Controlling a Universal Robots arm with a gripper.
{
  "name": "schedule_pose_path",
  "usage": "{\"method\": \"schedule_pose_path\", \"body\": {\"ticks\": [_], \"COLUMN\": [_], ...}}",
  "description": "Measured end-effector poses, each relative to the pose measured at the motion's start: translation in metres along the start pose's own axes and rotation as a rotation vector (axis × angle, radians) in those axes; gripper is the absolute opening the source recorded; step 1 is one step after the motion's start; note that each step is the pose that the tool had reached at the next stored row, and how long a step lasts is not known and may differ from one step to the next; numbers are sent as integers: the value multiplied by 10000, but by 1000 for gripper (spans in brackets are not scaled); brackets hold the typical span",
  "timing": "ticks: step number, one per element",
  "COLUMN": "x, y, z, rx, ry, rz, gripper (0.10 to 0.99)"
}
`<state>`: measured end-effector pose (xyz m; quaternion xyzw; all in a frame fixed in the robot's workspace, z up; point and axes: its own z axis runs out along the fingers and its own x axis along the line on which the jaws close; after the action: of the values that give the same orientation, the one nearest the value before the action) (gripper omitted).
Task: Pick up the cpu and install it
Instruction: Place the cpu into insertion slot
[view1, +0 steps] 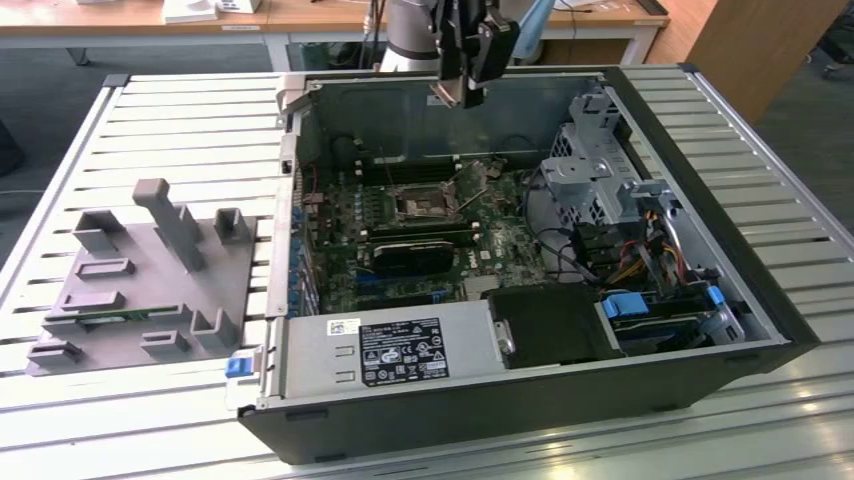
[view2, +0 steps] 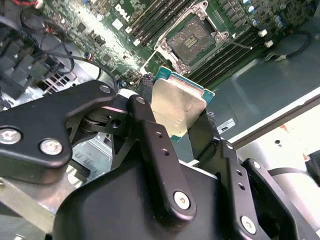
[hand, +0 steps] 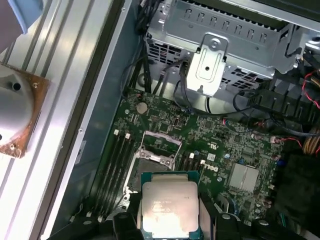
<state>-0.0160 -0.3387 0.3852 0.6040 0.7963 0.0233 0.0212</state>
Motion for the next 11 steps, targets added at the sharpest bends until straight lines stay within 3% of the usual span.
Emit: {"method": "schedule_pose_path", "body": {"ticks": [11], "x": [0], "y": [-4], "z": [67], "rx": [9], "ry": [-129], "rz": [1961], "gripper": [541]}}
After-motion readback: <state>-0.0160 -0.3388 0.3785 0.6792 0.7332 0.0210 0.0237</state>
